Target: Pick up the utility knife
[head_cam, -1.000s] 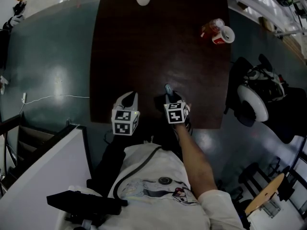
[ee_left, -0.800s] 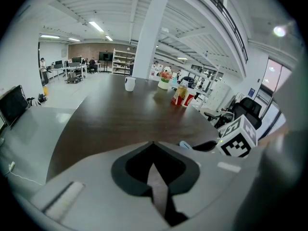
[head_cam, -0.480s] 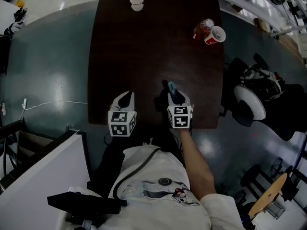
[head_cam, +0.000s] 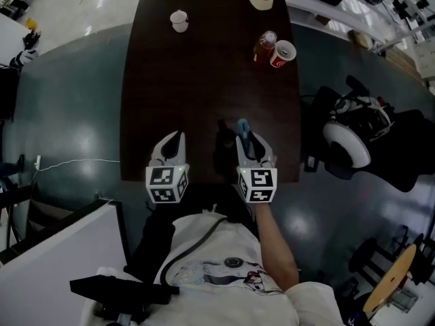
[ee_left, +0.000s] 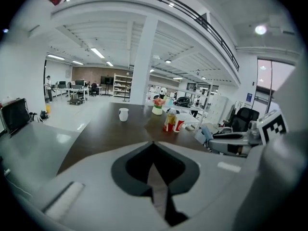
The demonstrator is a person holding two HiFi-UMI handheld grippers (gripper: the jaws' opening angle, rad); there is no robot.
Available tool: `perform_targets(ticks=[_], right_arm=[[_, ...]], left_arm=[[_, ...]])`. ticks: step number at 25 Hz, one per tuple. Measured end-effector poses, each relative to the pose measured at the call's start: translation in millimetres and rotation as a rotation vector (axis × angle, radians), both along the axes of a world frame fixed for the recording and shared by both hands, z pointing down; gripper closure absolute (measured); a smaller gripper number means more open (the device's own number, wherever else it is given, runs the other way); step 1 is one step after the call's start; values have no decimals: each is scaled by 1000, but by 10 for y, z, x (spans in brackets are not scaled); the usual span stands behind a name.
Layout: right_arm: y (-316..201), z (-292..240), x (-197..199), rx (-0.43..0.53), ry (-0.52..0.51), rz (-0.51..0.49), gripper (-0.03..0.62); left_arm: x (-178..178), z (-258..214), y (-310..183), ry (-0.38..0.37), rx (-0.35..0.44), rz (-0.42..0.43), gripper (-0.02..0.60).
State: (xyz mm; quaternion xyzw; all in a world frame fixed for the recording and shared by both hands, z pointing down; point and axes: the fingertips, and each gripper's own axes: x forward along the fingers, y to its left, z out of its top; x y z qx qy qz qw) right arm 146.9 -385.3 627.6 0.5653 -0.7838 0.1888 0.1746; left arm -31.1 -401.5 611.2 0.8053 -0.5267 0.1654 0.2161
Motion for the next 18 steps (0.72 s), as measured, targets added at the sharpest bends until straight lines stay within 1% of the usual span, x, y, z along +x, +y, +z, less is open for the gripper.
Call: perform_targets(ticks=[4,10,13,18], right_arm=[[133,-270,88,69,-36,10,465],[364,-510,219,128,-67,29,465],[467,-587,234,147,-83,42,465],[612,-691,91,169,-99,43,465]], left_arm=[[160,-184,82,5,48,9,581],[282,-350,321,3,91,19,581],[246,-386,445,4,98,19,581],[66,-493,594,1,118,15,583]])
